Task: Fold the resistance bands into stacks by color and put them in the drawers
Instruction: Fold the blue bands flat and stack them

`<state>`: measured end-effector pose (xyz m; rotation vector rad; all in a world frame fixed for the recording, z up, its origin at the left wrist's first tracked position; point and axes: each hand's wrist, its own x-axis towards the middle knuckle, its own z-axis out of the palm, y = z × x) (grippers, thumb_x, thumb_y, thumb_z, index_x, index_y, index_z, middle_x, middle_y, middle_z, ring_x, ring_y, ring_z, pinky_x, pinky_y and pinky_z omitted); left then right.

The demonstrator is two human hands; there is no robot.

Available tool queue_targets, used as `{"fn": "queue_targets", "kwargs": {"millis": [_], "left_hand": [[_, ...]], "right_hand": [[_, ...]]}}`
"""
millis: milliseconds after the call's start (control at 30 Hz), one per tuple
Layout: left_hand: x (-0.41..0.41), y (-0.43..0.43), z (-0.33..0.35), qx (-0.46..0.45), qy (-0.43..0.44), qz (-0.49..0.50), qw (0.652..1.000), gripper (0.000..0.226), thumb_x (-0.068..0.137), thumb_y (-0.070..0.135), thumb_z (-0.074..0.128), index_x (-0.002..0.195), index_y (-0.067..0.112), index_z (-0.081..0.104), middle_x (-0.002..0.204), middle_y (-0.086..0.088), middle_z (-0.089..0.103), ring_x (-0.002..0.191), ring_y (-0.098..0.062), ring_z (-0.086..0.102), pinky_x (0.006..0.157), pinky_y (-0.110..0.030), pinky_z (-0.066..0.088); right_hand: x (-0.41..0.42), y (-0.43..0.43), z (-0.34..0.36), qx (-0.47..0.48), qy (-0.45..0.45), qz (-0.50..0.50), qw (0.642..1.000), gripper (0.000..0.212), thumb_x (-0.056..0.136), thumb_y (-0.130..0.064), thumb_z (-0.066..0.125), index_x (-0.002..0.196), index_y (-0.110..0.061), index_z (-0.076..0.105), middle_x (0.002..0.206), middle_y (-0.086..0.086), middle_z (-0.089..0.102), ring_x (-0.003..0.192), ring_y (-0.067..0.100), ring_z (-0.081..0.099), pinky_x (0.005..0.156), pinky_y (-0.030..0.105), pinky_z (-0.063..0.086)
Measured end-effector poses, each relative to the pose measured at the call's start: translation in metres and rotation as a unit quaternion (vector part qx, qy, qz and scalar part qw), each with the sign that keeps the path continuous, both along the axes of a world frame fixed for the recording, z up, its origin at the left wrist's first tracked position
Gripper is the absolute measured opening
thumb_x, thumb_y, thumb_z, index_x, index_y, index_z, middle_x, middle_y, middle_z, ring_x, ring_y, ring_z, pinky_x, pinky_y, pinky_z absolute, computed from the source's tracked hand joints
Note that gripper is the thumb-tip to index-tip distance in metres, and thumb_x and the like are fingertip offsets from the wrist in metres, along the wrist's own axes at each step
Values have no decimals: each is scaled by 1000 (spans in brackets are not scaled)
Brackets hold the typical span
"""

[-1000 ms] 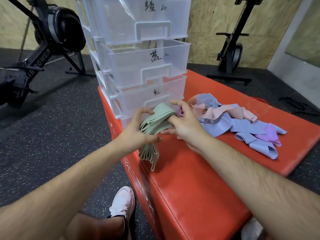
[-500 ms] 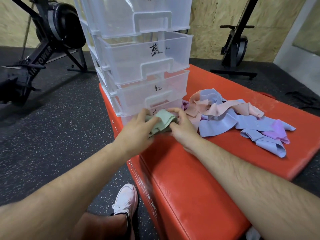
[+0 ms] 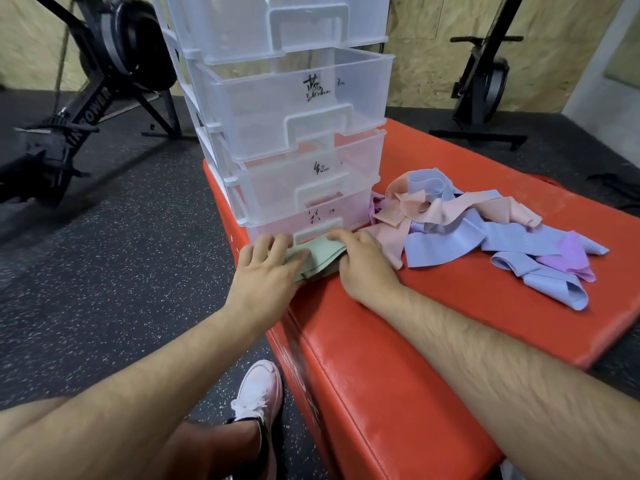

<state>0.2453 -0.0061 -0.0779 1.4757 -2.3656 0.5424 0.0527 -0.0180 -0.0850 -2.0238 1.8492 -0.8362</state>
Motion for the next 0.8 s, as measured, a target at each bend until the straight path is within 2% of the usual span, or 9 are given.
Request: {"fn": "queue_targets", "kwargs": {"millis": [67, 167, 300, 400, 600, 800], "left_hand": [[-4, -2, 2, -9, -15, 4, 1000, 33, 77, 40, 71, 107, 32, 60, 111, 4, 48, 106, -25, 44, 86, -37, 34], [-9, -9, 0, -22, -62, 4, 998, 30, 78, 31, 70, 106, 23, 63, 102, 3, 52, 109, -27, 46, 92, -39, 32], [-7, -10, 5, -9, -56, -6, 998, 41, 79, 48, 57, 104, 16, 67, 94, 1, 59, 104, -27, 52, 87, -39, 33], [-7, -6, 11, -7, -27, -14, 1000, 43, 81, 51, 51, 106, 18, 64, 100, 0, 60, 101, -27, 53, 84, -38, 36], [-14, -2, 7, 29, -21, -43, 998, 47, 82, 53, 47, 114, 21, 60, 111, 4, 58, 106, -25, 54, 86, -37, 39], [-24, -4, 10, 39, -17, -49, 998, 53, 80, 54, 44, 117, 19, 59, 116, 1, 58, 108, -27, 53, 87, -41, 41]], "right_hand": [[0, 0, 3, -16, -11, 0, 1000, 57, 88, 3, 42, 135, -27, 53, 122, 9, 50, 121, 27, 44, 107, 36, 40], [-3, -3, 4, -20, 15, 12, 1000, 57, 89, 3, 43, 139, -24, 51, 127, 8, 49, 123, 28, 43, 107, 38, 40], [-7, 2, 7, -5, 175, 46, 983, 63, 88, -12, 49, 150, -22, 38, 146, 5, 39, 128, 31, 34, 107, 46, 39], [-7, 8, 15, -13, 202, 54, 978, 64, 91, -20, 49, 153, -18, 31, 153, 1, 33, 133, 27, 29, 110, 44, 37], [-5, 19, 24, 4, 207, 71, 976, 60, 94, -22, 46, 152, -20, 32, 159, 0, 25, 140, 26, 22, 108, 45, 39], [-7, 34, 30, -2, 247, 78, 966, 60, 94, -27, 46, 152, -22, 33, 160, -1, 28, 139, 27, 26, 110, 42, 32]]}}
